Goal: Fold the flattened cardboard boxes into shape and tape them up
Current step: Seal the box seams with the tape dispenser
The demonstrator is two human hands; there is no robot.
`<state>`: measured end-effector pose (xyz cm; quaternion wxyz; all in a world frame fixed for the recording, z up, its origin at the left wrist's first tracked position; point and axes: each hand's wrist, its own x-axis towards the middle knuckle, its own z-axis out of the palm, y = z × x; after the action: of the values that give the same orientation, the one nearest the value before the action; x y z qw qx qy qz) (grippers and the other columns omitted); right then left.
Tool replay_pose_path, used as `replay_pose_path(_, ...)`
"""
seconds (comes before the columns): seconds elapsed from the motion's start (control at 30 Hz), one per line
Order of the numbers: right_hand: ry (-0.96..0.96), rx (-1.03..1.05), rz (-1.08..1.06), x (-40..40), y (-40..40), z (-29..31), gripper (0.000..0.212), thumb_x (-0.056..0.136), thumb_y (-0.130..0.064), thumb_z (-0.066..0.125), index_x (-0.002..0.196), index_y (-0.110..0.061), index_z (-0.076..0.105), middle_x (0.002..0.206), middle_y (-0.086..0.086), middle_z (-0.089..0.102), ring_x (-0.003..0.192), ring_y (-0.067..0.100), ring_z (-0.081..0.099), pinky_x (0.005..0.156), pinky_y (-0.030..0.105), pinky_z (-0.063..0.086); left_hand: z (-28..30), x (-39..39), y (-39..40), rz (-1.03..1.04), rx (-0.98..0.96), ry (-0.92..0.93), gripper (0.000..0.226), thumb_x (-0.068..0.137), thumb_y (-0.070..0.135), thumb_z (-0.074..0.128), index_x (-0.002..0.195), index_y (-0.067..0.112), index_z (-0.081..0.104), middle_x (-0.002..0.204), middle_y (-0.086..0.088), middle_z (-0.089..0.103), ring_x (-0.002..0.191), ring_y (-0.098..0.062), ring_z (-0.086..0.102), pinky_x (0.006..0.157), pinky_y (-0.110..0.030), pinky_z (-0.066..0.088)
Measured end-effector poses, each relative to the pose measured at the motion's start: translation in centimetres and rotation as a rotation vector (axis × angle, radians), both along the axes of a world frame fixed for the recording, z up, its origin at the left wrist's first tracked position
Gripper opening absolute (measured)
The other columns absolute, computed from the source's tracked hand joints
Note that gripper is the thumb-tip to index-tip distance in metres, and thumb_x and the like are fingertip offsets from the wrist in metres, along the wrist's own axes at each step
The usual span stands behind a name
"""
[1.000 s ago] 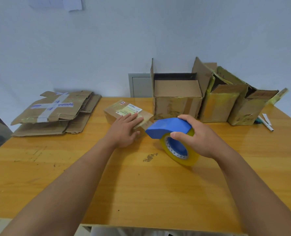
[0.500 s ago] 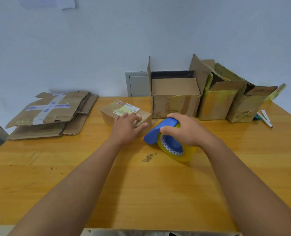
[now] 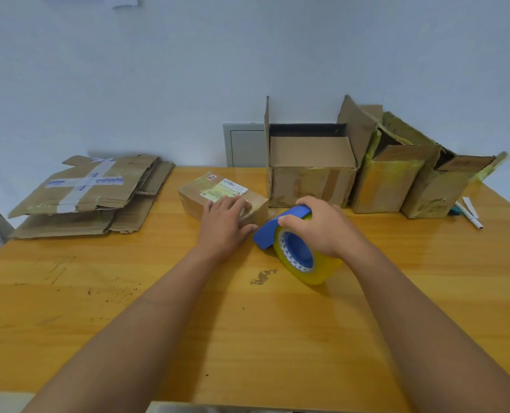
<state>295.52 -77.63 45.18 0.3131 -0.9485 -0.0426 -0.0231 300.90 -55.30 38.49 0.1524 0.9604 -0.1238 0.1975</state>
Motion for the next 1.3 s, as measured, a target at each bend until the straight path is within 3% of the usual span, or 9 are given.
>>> replay_pose_path(0.17,-0.108,0.216,-0.091,-1.4,-1.8,-1.9,0.073,0.076,-0.071,0.056,0.136,-0.031,0.05,0.11,-0.008,0.057,0.089,0.007,0.056,0.067,0.026,0.049,0.2,-0.2,-0.1,0.055,0.125,0.042,0.045,0.091,0.044,0.063,0.129,0.025,0.05,0.152,-0.001,0.044,0.145,-0.032,0.029,0.119,-0.049,0.016)
replay_pose_path(0.33,-0.262,0.302,-0.159,-0.9,-2.1,-2.3,0.077,0.075,-0.071,0.056,0.14,-0.031,0.047,0.094,-0.024,0.053,0.082,-0.002,0.057,0.058,0.015,0.043,-0.1,-0.5,-1.0,0.104,0.232,0.011,0.047,0.091,0.043,0.061,0.13,0.021,0.046,0.15,-0.003,0.044,0.14,-0.032,0.034,0.116,-0.047,0.025)
replay_pose_path(0.43,-0.282,0.288,-0.17,0.0,-1.4,-2.5,0.077,0.079,-0.069,0.059,0.143,-0.029,0.044,0.092,-0.023,0.051,0.08,0.003,0.057,0.06,0.019,0.047,0.1,-0.6,-1.0,0.106,0.244,-0.015,0.046,0.091,0.048,0.059,0.127,0.022,0.047,0.145,-0.001,0.048,0.135,-0.029,0.039,0.113,-0.046,0.028)
replay_pose_path(0.6,-0.285,0.288,-0.212,0.6,0.2,-3.6,0.077,0.083,-0.065,0.061,0.147,-0.026,0.041,0.095,-0.01,0.059,0.086,0.017,0.06,0.075,0.04,0.054,0.0,-0.3,-2.2,0.199,0.297,0.027,0.055,0.091,0.052,0.057,0.133,0.02,0.041,0.146,-0.002,0.046,0.136,-0.032,0.038,0.112,-0.049,0.026)
replay_pose_path(0.8,-0.329,0.265,-0.235,0.6,0.1,-4.5,0.078,0.085,-0.068,0.056,0.147,-0.024,0.039,0.081,-0.012,0.057,0.07,0.009,0.059,0.056,0.032,0.051,-0.1,0.0,-2.8,0.229,0.35,0.064,0.06,0.094,0.053,0.055,0.139,0.018,0.036,0.149,-0.007,0.044,0.139,-0.037,0.035,0.114,-0.055,0.026)
replay_pose_path(0.93,-0.292,0.309,-0.219,0.3,-0.2,-4.7,0.083,0.079,-0.074,0.051,0.147,-0.027,0.038,0.093,-0.008,0.06,0.084,0.017,0.061,0.069,0.04,0.055,-0.2,-0.2,-1.9,0.189,0.312,0.065,0.066,0.095,0.053,0.054,0.146,0.017,0.032,0.156,-0.005,0.037,0.146,-0.034,0.027,0.118,-0.05,0.02)
replay_pose_path(1.07,-0.282,0.461,-0.259,0.5,-1.4,-4.7,0.083,0.077,-0.073,0.053,0.145,-0.027,0.043,0.103,-0.012,0.06,0.09,0.009,0.059,0.068,0.025,0.049,-0.3,-1.0,0.5,0.126,0.322,0.04,0.069,0.096,0.05,0.054,0.152,0.017,0.031,0.16,-0.004,0.032,0.149,-0.03,0.022,0.119,-0.041,0.014)
replay_pose_path(1.17,-0.276,0.552,-0.292,1.0,-2.3,-4.6,0.069,0.087,-0.061,0.061,0.144,-0.025,0.046,0.113,-0.008,0.06,0.096,0.009,0.058,0.067,0.016,0.04,-0.1,-2.1,2.8,0.104,0.29,0.038,0.065,0.096,0.045,0.056,0.152,0.019,0.035,0.159,-0.001,0.034,0.148,-0.025,0.026,0.116,-0.039,0.023)
replay_pose_path(1.3,-0.322,0.544,-0.235,0.4,-0.8,-3.9,0.068,0.082,-0.06,0.065,0.139,-0.027,0.049,0.099,-0.024,0.053,0.089,-0.005,0.058,0.058,0.012,0.043,0.3,-3.3,4.9,-0.024,0.219,0.058,0.059,0.099,0.044,0.053,0.153,0.023,0.037,0.159,0.004,0.033,0.148,-0.022,0.029,0.114,-0.039,0.029)
